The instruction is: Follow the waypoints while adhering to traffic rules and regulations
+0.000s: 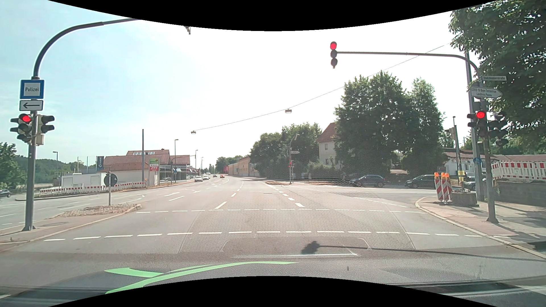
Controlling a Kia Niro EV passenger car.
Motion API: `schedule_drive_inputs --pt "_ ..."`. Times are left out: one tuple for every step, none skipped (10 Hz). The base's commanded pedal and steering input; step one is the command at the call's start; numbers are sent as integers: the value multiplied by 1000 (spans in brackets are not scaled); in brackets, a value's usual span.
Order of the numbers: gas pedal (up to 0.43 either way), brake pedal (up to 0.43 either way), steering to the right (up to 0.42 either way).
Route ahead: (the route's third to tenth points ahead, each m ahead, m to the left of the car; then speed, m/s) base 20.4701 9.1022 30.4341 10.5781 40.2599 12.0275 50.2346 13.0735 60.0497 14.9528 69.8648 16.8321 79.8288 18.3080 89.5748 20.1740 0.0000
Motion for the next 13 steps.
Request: schedule_drive_inputs --pt "0 341 -11" --pt "0 341 -12" --pt "0 341 -12" --pt "0 341 -12" --pt "0 341 -11" --pt "0 341 -12" --pt "0 341 -12" --pt "0 341 -12" --pt "0 341 -11" --pt "0 341 -12" --pt "0 341 -11" --pt "0 341 -12" --pt "0 341 -12"
